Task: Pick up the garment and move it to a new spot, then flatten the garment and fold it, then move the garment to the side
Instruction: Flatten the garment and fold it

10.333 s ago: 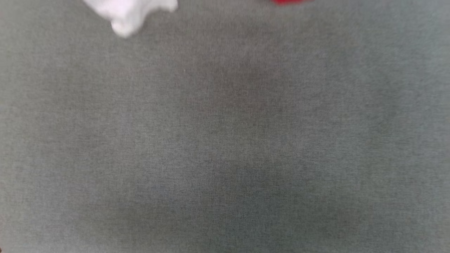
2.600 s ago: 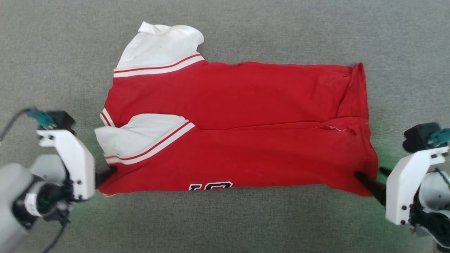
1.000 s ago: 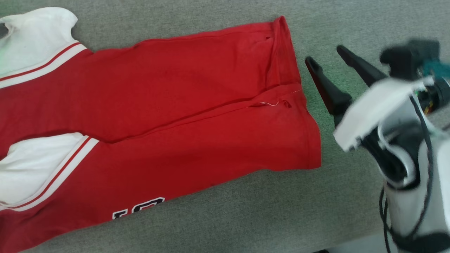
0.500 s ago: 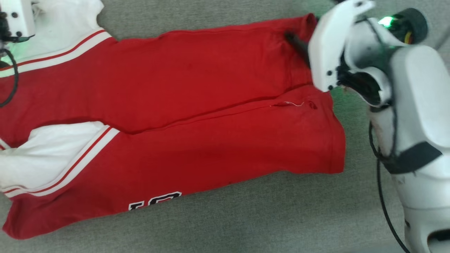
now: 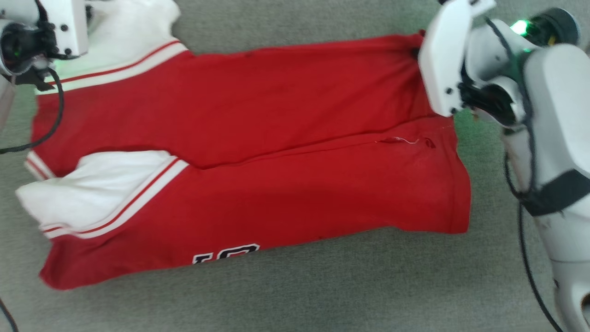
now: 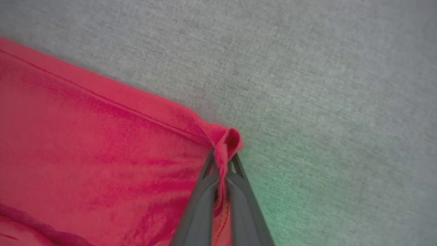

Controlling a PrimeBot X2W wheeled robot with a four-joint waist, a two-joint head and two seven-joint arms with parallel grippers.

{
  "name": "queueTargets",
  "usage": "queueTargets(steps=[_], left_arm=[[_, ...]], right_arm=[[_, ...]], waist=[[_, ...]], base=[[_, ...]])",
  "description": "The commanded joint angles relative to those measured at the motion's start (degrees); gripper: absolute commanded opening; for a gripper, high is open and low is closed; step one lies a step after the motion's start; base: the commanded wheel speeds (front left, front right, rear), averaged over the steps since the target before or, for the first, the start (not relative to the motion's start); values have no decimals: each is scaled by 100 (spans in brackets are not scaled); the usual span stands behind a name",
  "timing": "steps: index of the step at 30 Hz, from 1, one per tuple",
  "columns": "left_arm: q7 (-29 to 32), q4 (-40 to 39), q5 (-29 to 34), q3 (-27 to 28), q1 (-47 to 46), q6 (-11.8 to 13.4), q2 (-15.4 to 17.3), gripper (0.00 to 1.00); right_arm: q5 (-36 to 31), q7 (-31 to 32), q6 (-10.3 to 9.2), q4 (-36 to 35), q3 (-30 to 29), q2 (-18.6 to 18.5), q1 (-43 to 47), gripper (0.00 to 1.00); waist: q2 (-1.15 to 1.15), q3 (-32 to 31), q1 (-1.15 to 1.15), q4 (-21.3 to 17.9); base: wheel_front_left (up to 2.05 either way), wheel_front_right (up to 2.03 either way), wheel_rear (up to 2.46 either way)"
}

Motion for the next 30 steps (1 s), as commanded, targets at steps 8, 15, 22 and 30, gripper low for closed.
queueTargets(steps=[8, 15, 22, 30], left_arm=[[-29, -239, -157, -6, 140, -305, 44, 0], [273, -873, -256, -45, 437, -245, 324, 0], [729, -2252, -575, -46, 1133, 364, 877, 0], [1170, -4230, -899, -163, 2199, 1385, 1687, 0]], right_arm=[[153, -638, -20, -569, -151, -654, 771, 0], [334, -925, -19, -1155, -144, -998, 1300, 0], [631, -883, -19, -1925, -139, -1474, 1958, 0], [851, -641, -18, -2758, -336, -1758, 2870, 0]], waist=[[0, -721, 0, 503], [0, -1143, 0, 739], [0, -1458, 0, 928], [0, -1628, 0, 1045]], base=[[0, 0, 0], [0, 0, 0], [0, 0, 0], [0, 0, 0]])
